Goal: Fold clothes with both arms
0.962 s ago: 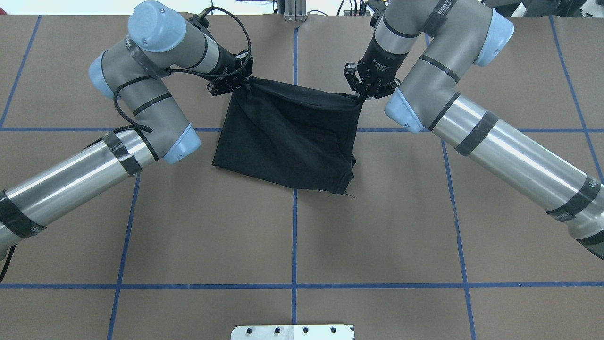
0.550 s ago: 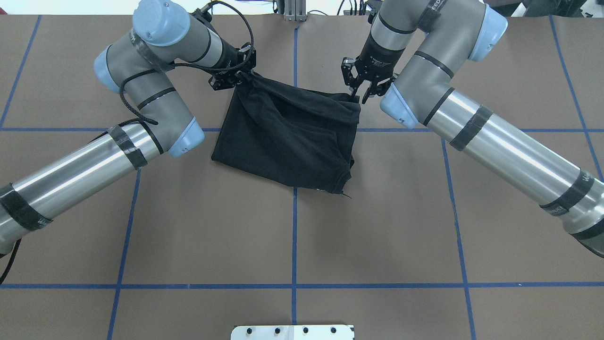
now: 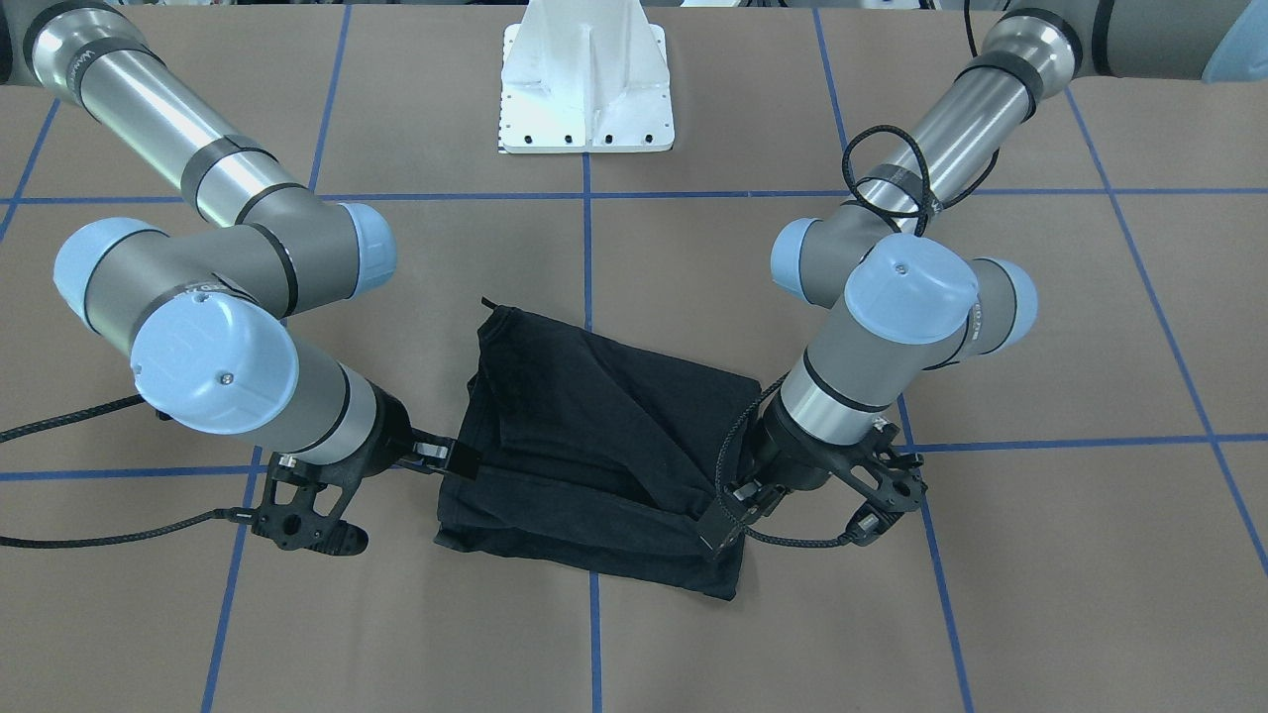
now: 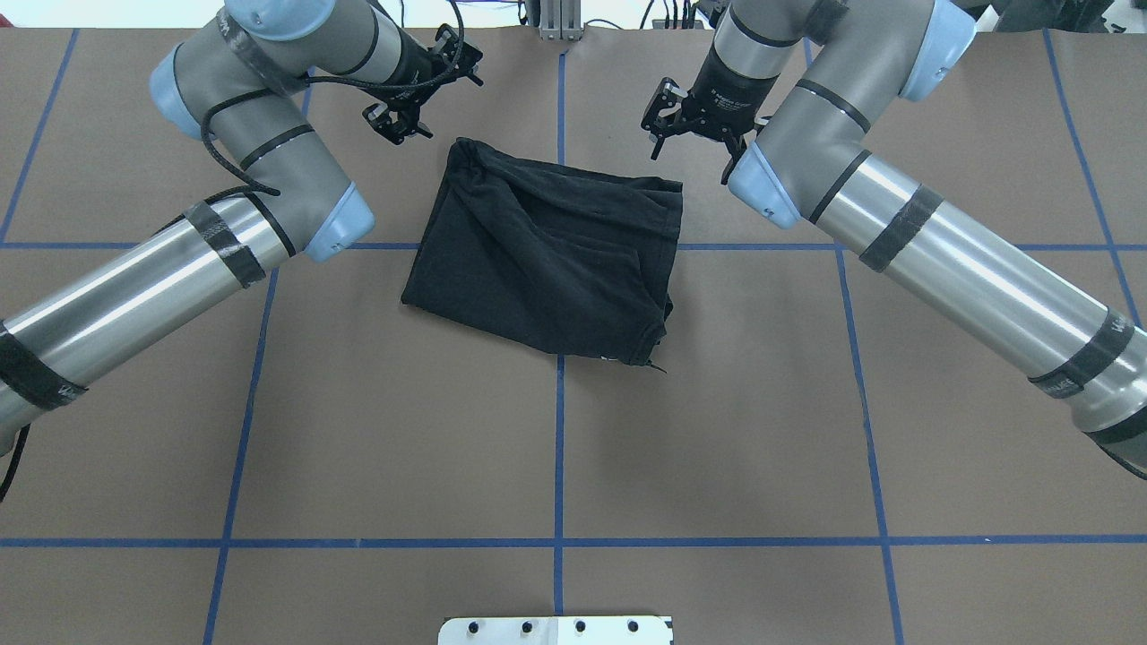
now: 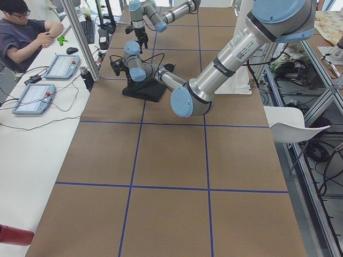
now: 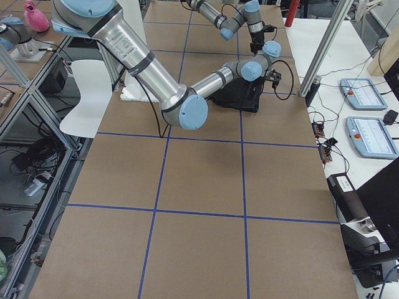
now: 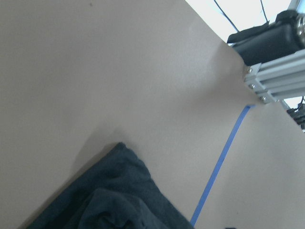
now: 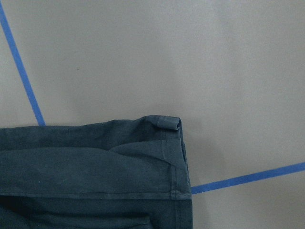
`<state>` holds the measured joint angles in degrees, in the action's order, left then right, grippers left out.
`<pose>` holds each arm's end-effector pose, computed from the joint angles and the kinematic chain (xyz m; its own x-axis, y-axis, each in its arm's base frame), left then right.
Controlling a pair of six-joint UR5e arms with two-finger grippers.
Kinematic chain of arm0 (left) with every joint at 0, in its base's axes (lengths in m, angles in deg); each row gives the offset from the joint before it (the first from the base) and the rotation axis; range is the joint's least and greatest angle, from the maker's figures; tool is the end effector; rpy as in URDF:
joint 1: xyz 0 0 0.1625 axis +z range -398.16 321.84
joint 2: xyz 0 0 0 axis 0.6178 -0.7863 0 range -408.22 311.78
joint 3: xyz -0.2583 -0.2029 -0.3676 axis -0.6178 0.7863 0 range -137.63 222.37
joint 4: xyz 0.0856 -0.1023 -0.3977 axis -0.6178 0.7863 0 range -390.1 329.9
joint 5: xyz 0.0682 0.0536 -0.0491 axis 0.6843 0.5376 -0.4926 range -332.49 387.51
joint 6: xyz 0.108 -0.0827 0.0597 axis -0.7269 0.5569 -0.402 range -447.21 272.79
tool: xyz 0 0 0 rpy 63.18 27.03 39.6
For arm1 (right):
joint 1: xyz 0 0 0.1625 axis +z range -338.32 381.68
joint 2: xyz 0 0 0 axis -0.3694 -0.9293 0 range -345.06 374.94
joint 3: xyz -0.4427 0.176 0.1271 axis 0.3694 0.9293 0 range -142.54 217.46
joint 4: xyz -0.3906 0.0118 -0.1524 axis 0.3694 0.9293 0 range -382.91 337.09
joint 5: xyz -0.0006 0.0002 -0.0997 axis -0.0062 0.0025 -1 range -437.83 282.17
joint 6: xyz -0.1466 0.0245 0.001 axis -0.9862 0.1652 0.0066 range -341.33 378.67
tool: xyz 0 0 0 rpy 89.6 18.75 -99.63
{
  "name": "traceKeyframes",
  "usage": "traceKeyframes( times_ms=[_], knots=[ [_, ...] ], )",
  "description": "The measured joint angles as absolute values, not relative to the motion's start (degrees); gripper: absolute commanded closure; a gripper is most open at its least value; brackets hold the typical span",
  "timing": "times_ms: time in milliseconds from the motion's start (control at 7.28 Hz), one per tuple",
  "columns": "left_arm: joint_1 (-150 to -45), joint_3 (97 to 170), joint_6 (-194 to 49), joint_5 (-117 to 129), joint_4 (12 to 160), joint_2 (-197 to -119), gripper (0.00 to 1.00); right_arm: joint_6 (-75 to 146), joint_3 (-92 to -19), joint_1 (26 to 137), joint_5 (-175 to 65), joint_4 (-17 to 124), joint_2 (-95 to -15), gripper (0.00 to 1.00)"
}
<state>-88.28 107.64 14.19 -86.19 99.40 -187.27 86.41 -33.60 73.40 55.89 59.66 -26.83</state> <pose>0.5211 -0.7385 0.2923 0.1840 -0.5026 -0.8447 0.5181 0.7799 -0.3512 -0.5079 -0.6931 0.3228 0.5776 0.2898 0.7632 -0.0999 0.9529 -0.2862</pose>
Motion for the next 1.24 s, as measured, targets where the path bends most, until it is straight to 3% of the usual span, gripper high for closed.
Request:
traceKeyframes(
  times_ms=[550, 1237],
  knots=[
    [-88.90, 108.79, 10.71, -86.38, 95.30, -187.39, 0.01, 84.05, -40.25, 65.46, 45.06, 55.96, -27.09, 0.01],
    [-89.03, 110.38, 9.03, -86.66, 93.34, -186.09, 0.01, 64.24, -39.75, 61.38, 36.36, 55.38, -28.54, 0.09]
  ],
)
